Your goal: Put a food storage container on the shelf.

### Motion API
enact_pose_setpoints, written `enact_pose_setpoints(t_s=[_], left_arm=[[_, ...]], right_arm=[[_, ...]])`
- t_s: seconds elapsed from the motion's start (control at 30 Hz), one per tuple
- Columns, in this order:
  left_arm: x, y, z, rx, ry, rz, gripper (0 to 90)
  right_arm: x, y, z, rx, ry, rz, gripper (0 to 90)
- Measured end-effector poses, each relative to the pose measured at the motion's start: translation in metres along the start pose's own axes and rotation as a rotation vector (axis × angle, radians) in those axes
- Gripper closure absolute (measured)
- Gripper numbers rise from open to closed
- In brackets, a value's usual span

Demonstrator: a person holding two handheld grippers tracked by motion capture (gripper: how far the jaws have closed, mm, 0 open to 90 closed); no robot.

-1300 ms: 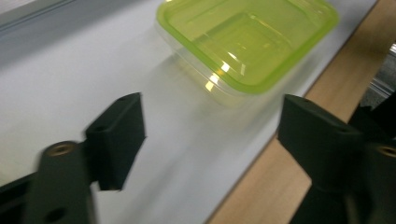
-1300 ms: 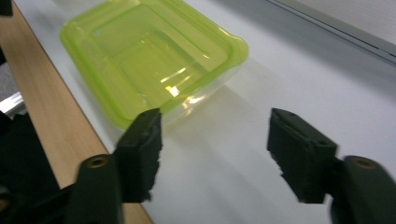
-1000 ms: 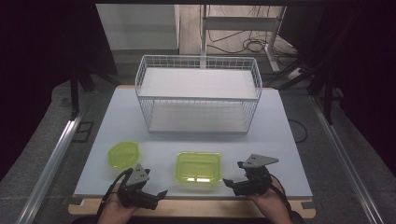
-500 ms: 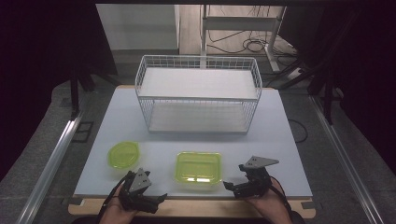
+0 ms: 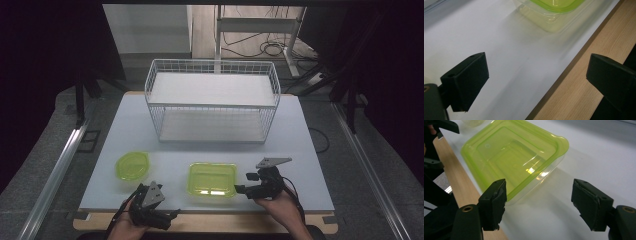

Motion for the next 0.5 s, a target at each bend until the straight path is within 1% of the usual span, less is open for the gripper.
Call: enact_pose_setpoints(t_s=[0.1,0.2,0.23,0.27,0.3,0.33,0.37,0.43,0.5], left_arm=[[0.000,-0.001,-0.001,-0.006,0.002,-0.003,4.2],[0.001,-0.001,-0.001,-0.009,0.003,-0.010,4.1],[0.001,-0.001,-0.001,-0.009,0.003,-0.010,4.0],[0.001,-0.001,-0.001,-0.014,0.004,-0.015,4.0],[0.001,-0.001,-0.001,-0.014,0.004,-0.015,4.0],[0.001,-0.001,-0.001,-0.016,0.003,-0.014,4.0],[0.002,-0.001,0.000,-0.019,0.002,-0.014,4.1],[0.002,-0.001,0.000,-0.020,0.002,-0.015,4.1],[0.002,-0.002,0.000,-0.021,0.003,-0.017,4.1]], right_arm=[[0.001,0.003,-0.007,-0.016,0.029,-0.021,32.2],[0.001,0.005,-0.014,-0.035,0.045,-0.022,37.8],[0.001,0.005,-0.014,-0.035,0.045,-0.022,37.8],[0.000,0.007,-0.018,-0.052,0.061,-0.031,42.9],[0.000,0.007,-0.018,-0.052,0.061,-0.031,42.9],[-0.001,0.007,-0.019,-0.054,0.068,-0.032,45.1],[-0.002,0.008,-0.021,-0.067,0.085,-0.039,50.4],[-0.001,0.009,-0.021,-0.078,0.092,-0.068,54.5],[-0.001,0.010,-0.021,-0.084,0.128,-0.099,61.6]])
Point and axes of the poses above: each handheld gripper's, and its own axes: z roughly backward along the jaws, y roughly out of its top, x roughly to its right, the point moved 8 cm from there along -z, roughly forward along the jaws, and after that the axes turned 1 degree about -y, right-handed, at the moved point
